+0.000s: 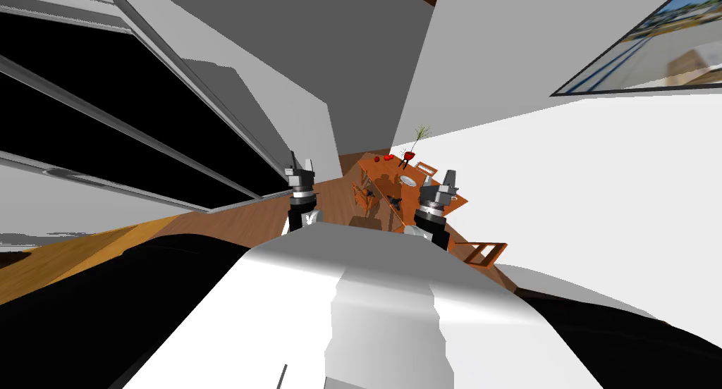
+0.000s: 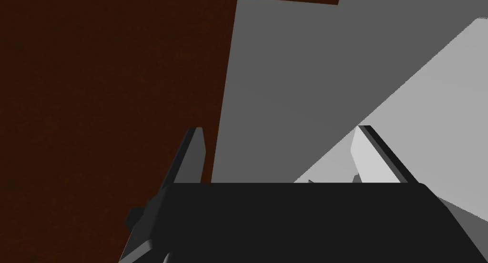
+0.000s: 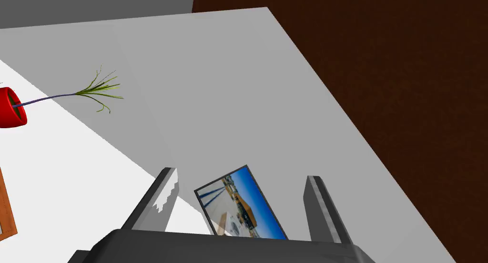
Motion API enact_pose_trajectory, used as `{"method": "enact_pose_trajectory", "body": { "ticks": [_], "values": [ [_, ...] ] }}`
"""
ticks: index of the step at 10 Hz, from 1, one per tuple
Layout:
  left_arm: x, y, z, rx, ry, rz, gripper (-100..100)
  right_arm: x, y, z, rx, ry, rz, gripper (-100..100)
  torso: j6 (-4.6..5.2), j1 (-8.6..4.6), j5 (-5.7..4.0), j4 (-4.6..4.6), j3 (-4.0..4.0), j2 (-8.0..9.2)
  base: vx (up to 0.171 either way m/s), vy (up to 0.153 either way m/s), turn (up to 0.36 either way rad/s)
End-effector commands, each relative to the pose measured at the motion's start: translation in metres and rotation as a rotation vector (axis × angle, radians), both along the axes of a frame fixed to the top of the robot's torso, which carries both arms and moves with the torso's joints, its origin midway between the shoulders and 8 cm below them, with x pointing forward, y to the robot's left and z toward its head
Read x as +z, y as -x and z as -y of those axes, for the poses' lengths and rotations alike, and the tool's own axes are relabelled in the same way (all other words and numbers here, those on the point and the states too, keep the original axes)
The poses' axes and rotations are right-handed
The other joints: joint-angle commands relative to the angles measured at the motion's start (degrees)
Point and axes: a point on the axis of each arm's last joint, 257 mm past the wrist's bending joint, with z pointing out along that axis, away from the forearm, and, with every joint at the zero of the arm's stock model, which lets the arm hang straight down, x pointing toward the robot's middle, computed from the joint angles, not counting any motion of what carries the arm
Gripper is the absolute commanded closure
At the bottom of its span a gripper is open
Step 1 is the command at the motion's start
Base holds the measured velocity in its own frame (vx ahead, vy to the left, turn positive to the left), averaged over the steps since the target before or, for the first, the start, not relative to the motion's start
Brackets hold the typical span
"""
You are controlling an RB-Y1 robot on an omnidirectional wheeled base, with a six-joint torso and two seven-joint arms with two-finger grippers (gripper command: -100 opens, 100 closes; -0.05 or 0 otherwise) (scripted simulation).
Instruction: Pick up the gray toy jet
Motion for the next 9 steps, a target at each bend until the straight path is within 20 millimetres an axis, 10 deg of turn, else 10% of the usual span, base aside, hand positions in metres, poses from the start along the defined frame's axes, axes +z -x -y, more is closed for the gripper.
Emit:
{"method": "enact_pose_trajectory", "body": {
  "ticks": [1, 9],
  "values": [
    [0.000, 0.000, 0.000, 0.000, 0.000, 0.000, 0, -0.004, -0.004, -0.007, 0.019, 0.041, -0.015, -100, 0.00, 0.00, 0.00, 0.00, 0.00, 0.00, 0.005, 0.001, 0.040],
    [0.000, 0.000, 0.000, 0.000, 0.000, 0.000, 0, -0.050, -0.052, -0.055, 0.098, 0.380, -0.136, -100, -0.02, -0.02, 0.00, -0.04, -0.12, -0.20, 0.032, -0.004, 0.112]
  ]
}}
